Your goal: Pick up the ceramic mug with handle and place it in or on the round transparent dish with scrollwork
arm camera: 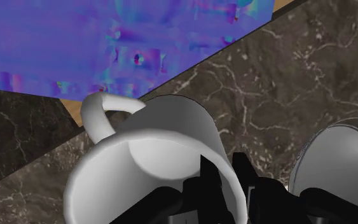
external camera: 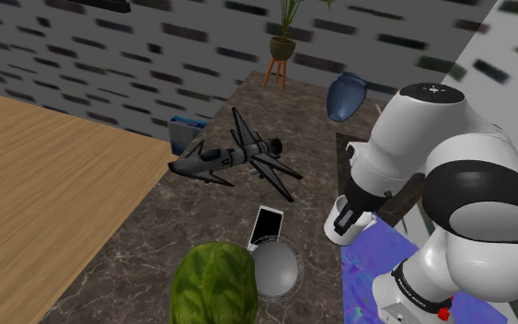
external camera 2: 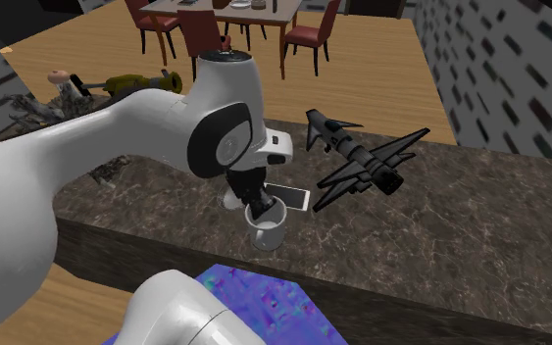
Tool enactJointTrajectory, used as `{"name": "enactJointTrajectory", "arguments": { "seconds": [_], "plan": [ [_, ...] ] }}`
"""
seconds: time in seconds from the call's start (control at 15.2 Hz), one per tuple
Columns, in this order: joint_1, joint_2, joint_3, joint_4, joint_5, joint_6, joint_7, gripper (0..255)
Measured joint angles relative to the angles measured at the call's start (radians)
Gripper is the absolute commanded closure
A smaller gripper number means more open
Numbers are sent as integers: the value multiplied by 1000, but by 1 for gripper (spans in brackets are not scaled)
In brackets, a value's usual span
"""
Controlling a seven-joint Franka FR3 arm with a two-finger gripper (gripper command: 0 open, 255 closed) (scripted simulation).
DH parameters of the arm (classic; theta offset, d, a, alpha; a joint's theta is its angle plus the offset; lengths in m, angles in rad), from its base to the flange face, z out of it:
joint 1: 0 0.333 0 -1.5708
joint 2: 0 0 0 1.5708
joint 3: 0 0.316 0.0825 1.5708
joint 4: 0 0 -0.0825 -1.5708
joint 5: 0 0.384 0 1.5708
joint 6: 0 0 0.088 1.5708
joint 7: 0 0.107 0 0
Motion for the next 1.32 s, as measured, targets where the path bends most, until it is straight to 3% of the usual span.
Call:
{"name": "enactJointTrajectory", "arguments": {
  "seconds": [0.53, 1.06, 1.32],
  "plan": [
    [-19, 6, -29, 108, -34, -99, 5, 255],
    [-64, 247, 136, 331, 9, -49, 144, 255],
    [-115, 398, 243, 473, -3, -22, 235, 255]
  ]
}}
